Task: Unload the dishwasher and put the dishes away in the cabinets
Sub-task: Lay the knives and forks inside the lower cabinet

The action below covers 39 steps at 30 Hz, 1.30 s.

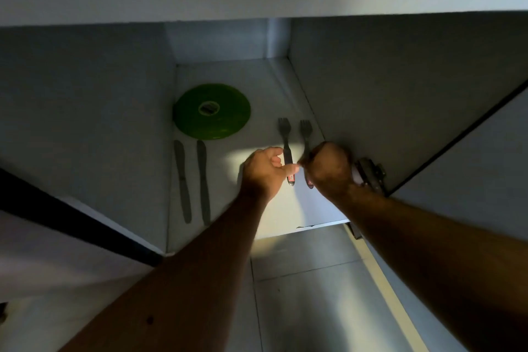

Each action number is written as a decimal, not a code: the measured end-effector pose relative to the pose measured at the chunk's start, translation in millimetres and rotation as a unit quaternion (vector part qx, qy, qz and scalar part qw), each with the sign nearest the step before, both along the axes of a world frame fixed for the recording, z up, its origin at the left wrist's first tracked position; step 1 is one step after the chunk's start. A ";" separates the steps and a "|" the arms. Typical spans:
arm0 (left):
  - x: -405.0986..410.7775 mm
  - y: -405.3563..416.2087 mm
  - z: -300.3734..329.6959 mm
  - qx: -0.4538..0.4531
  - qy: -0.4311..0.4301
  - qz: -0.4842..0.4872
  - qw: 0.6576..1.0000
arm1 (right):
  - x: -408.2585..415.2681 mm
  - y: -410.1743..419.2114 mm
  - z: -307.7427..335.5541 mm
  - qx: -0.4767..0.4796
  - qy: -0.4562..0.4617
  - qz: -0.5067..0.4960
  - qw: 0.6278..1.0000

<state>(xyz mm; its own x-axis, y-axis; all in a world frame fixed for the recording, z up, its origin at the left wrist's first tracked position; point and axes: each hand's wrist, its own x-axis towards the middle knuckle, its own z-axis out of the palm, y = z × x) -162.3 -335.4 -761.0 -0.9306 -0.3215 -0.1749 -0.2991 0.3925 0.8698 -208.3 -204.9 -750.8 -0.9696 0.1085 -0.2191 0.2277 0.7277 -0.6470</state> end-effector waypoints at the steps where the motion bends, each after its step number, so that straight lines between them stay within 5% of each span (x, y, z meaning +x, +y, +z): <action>1: 1.8 -0.8 -1.2 -0.001 0.003 -0.010 1.000 | 1.5 -0.8 2.2 -0.002 -0.013 -0.010 1.000; 8: 6.8 2.1 -3.4 -0.095 0.016 -0.091 0.991 | 0.1 -3.7 0.8 0.140 0.001 0.035 0.990; 14: 8.1 1.5 -4.2 -0.068 0.016 -0.095 0.993 | 0.8 -6.6 4.3 0.093 -0.005 0.016 0.996; 25: 12.9 -2.9 2.5 -0.090 0.001 -0.124 0.988 | 3.4 -3.7 15.3 0.199 0.010 0.078 0.977; 39: 20.9 -11.8 22.1 -0.113 0.010 -0.147 0.983 | 13.8 -21.1 28.4 0.158 -0.002 0.097 0.983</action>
<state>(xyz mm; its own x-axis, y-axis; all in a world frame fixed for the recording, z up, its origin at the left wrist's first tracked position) -141.4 -347.2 -738.9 -0.9916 -0.0674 -0.1100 -0.1274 0.6438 0.7545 -194.5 -225.9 -722.3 -0.9778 -0.0152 -0.2089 0.0671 0.9222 -0.3807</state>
